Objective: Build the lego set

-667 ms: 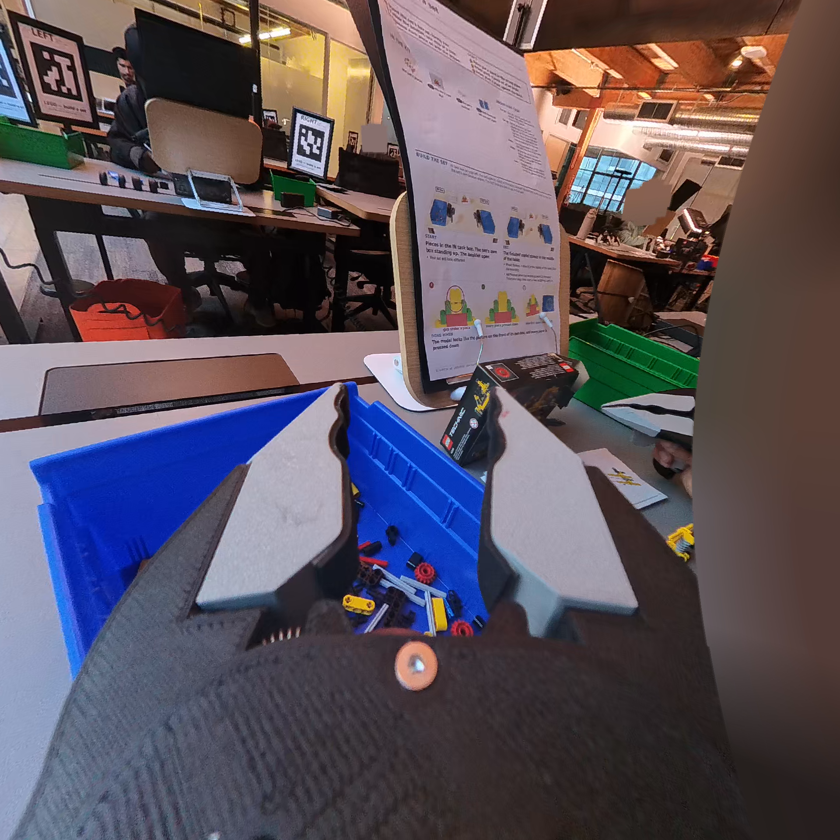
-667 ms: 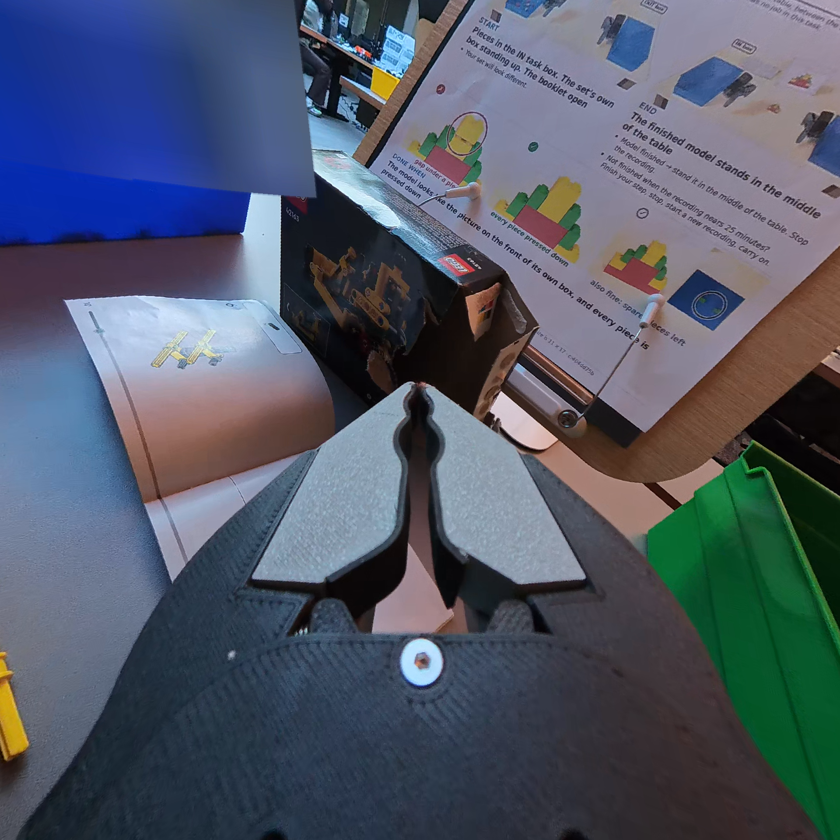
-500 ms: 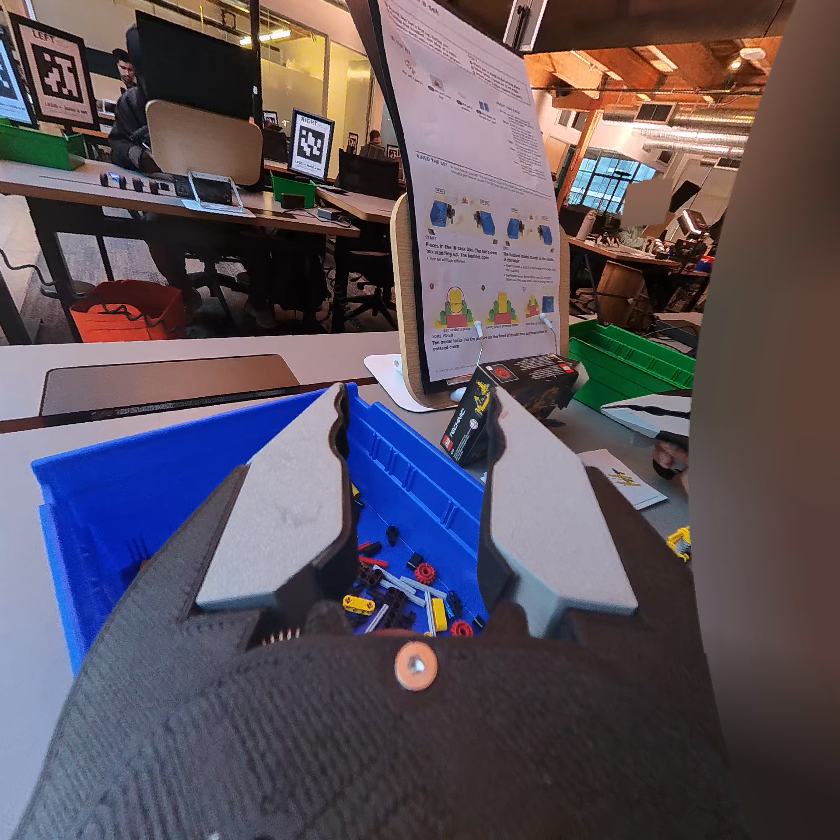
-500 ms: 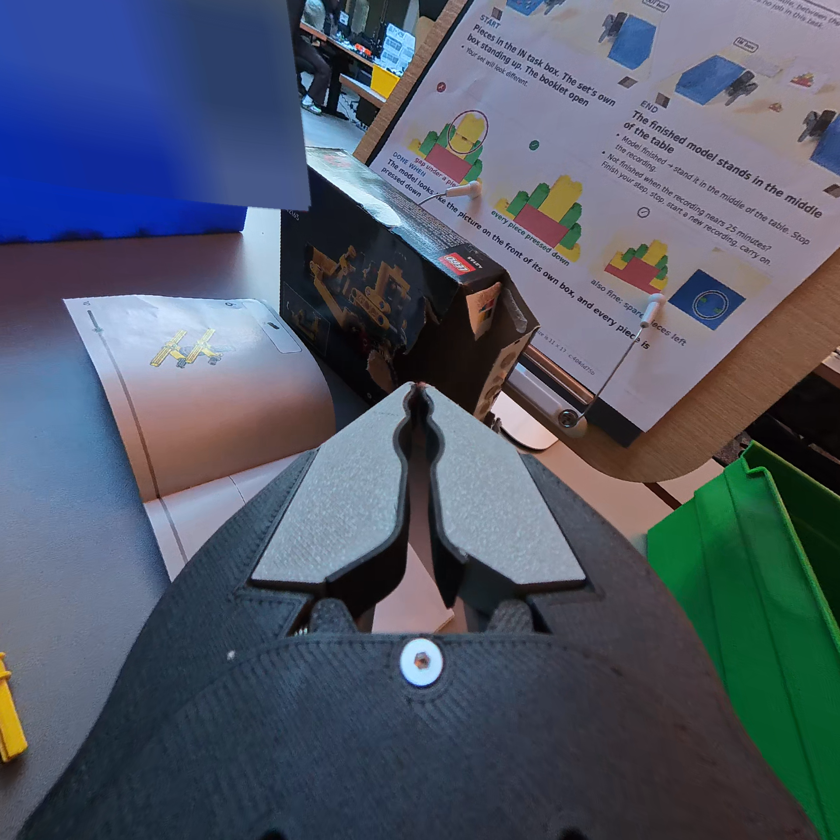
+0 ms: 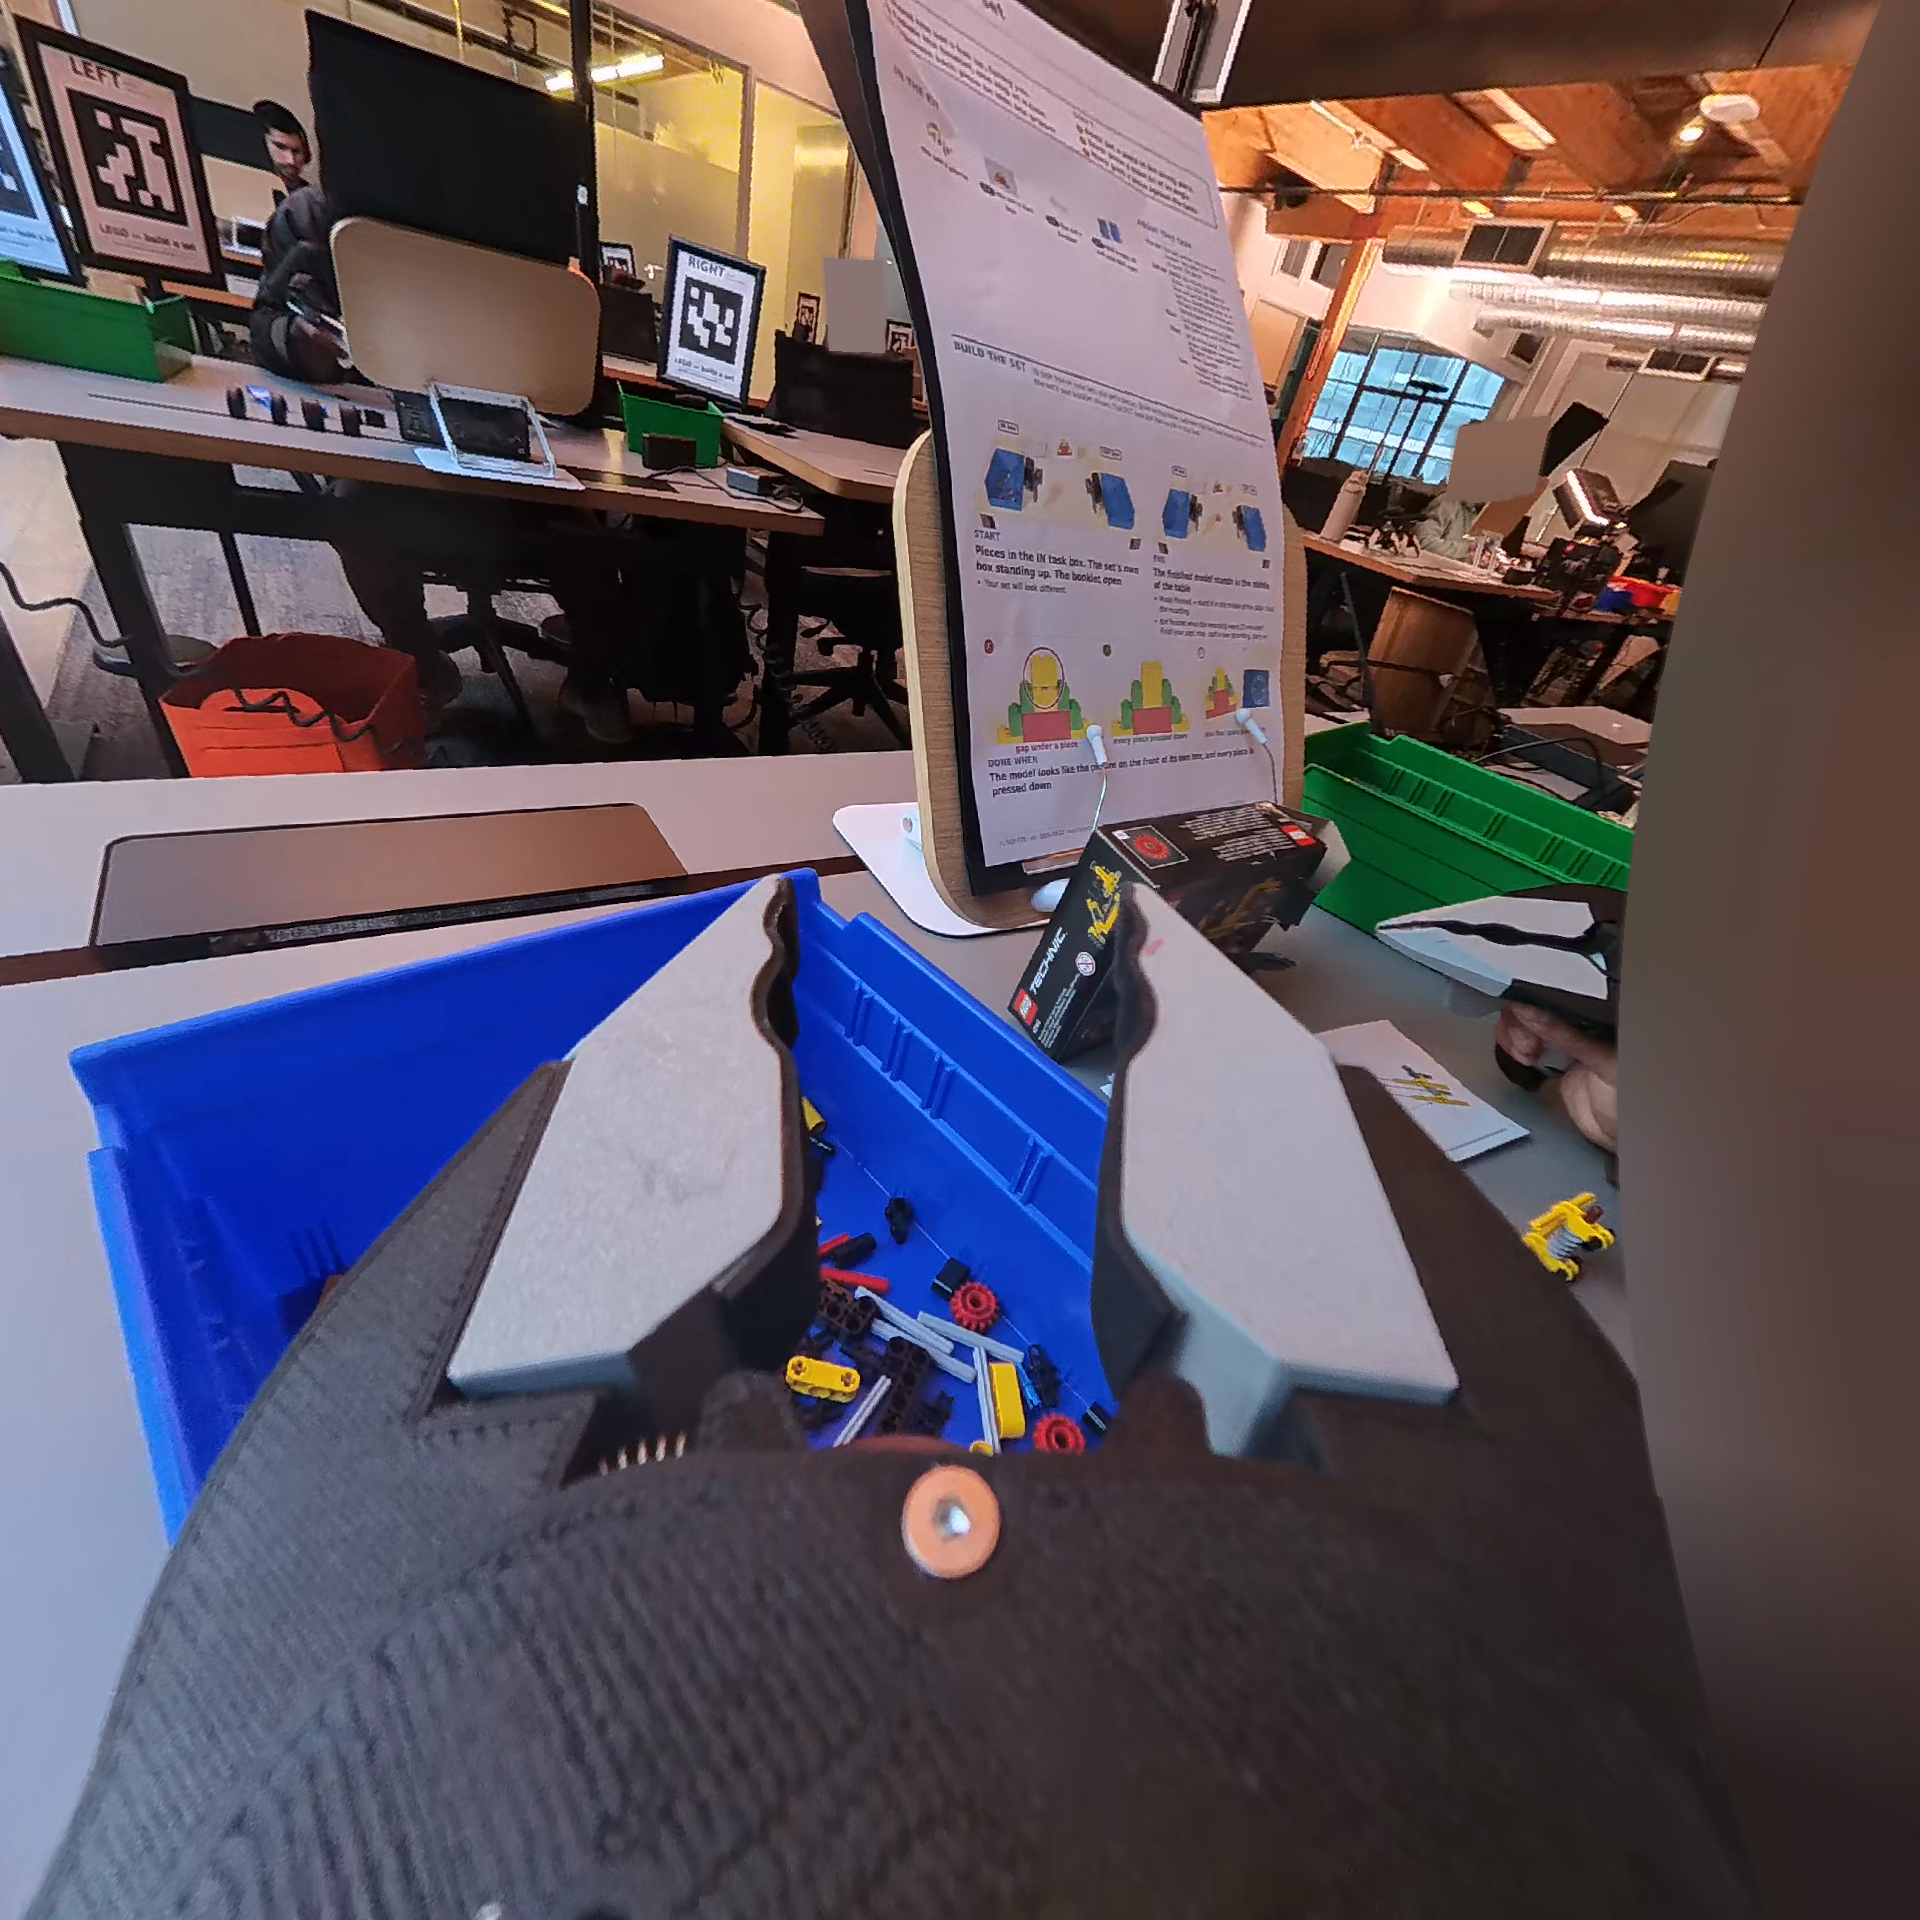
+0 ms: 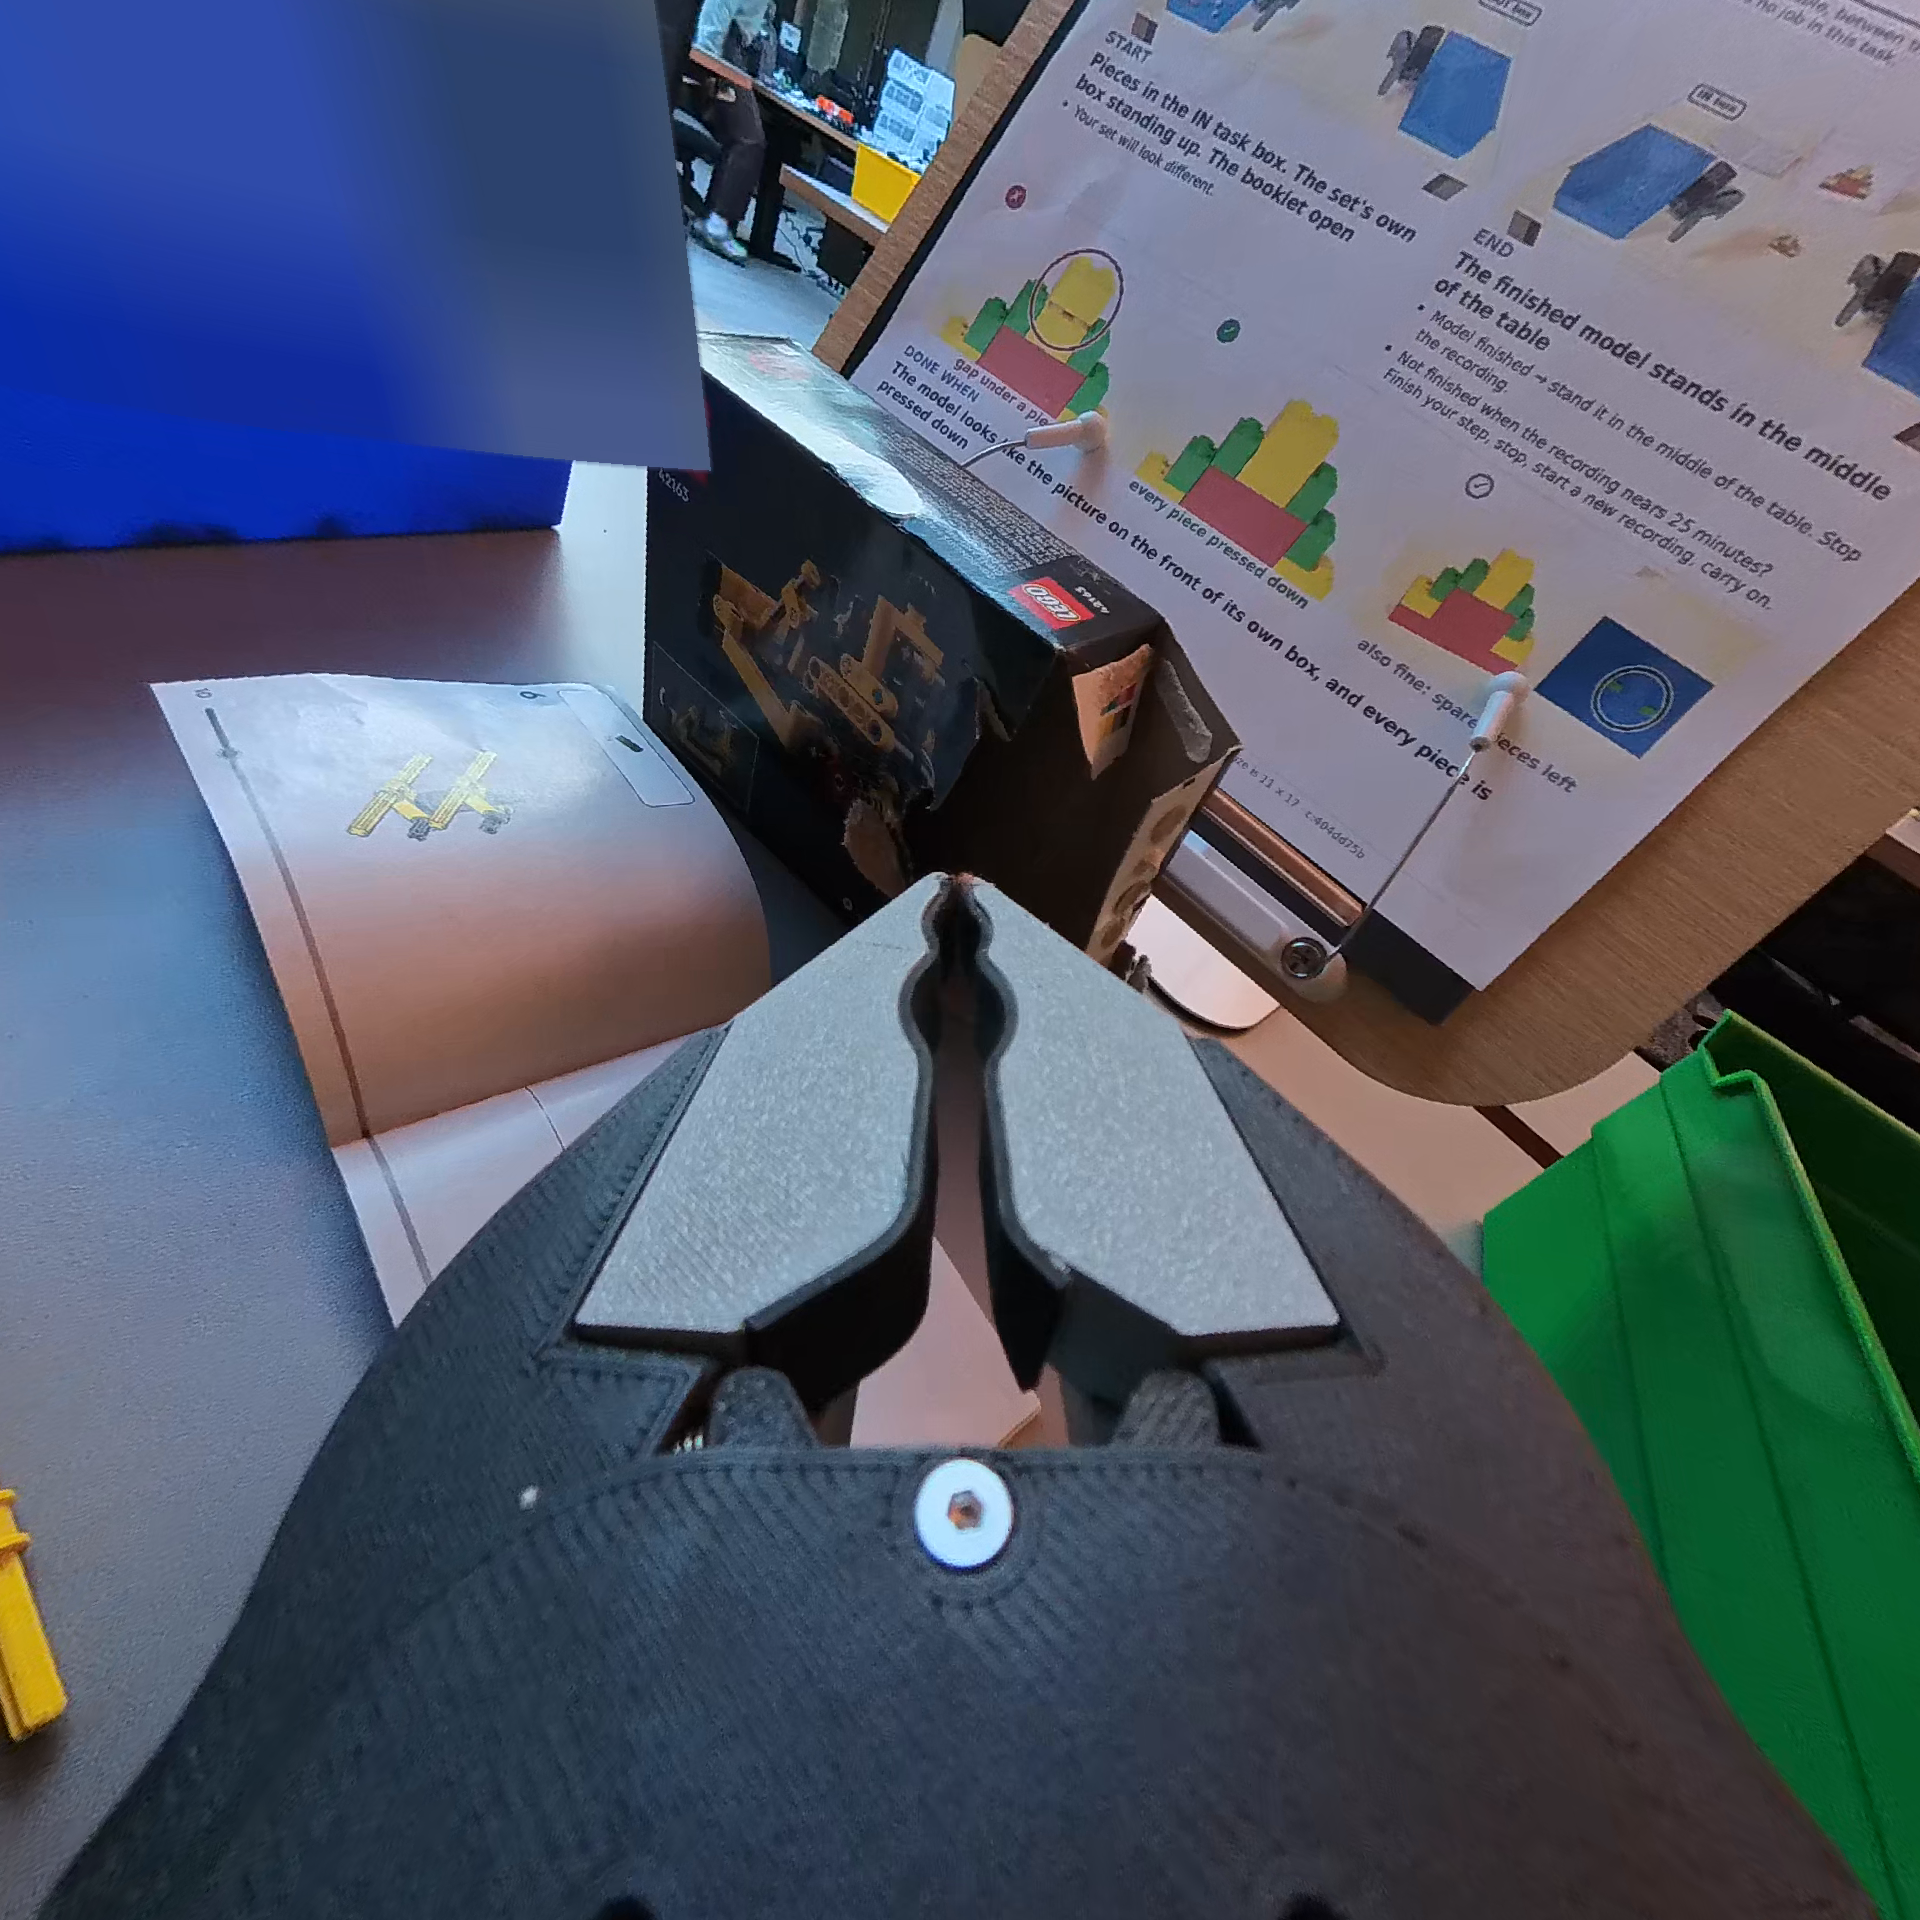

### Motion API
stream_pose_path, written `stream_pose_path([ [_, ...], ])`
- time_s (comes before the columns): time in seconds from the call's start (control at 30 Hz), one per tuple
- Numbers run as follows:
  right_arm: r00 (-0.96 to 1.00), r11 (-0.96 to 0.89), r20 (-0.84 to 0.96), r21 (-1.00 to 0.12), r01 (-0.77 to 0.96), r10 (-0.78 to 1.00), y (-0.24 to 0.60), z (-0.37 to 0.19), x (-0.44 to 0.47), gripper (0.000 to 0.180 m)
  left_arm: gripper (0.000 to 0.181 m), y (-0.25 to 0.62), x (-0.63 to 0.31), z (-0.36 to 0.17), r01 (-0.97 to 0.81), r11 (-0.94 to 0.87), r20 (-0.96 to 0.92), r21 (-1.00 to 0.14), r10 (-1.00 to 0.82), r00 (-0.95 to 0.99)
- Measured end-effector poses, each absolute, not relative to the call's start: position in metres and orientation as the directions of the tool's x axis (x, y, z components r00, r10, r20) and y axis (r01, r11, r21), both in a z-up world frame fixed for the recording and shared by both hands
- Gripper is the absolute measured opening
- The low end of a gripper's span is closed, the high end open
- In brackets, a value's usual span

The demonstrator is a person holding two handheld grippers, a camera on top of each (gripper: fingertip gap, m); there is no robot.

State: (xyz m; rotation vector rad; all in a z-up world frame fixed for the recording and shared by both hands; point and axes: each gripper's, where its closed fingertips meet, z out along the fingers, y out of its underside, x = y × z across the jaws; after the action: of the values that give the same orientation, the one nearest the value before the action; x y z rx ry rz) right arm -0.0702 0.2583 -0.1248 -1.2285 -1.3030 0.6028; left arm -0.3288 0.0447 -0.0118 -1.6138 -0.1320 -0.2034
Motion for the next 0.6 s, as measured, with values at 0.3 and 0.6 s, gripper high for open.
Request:
stream_pose_path([
  [0.3,0.238,0.312,0.384,-0.905,0.29,0.892,0.258,-0.1258,-0.0707,0.0,0.059,0.0449,-0.3282,-0.0123,0.209,-0.057,0.212,-0.976,-0.041,0.976],
  [0.6,0.237,0.311,0.384,-0.904,0.294,0.892,0.2583,-0.1267,-0.0709,0.0,0.059,0.0445,-0.3286,-0.0117,0.209,-0.055,0.211,-0.976,-0.04,0.977],
])
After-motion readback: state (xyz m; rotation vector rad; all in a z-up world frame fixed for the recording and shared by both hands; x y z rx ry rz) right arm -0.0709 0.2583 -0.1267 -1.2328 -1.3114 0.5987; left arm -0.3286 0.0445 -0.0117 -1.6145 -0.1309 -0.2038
